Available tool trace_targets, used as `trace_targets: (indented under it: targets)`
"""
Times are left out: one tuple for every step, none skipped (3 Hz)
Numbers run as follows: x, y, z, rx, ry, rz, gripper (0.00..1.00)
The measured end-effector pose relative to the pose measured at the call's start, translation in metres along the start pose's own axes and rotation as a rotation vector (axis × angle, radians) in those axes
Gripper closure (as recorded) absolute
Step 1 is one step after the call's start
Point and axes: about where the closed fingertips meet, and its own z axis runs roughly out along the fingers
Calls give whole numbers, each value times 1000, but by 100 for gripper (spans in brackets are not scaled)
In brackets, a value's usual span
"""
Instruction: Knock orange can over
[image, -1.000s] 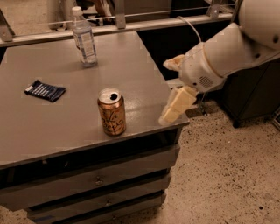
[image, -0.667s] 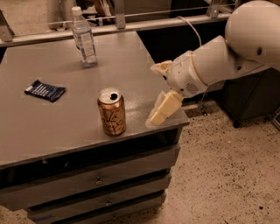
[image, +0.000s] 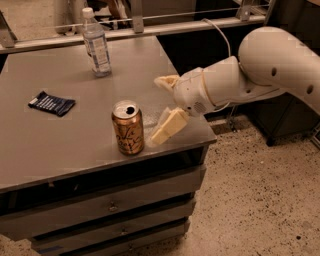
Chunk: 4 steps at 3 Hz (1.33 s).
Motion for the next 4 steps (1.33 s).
trace_targets:
  targets:
    - [-12, -5, 23, -21, -65, 5, 0]
    - [-24, -13, 44, -40, -109, 9, 0]
    - [-42, -31, 55, -46, -127, 7, 0]
    - [-64, -54, 55, -34, -126, -1, 0]
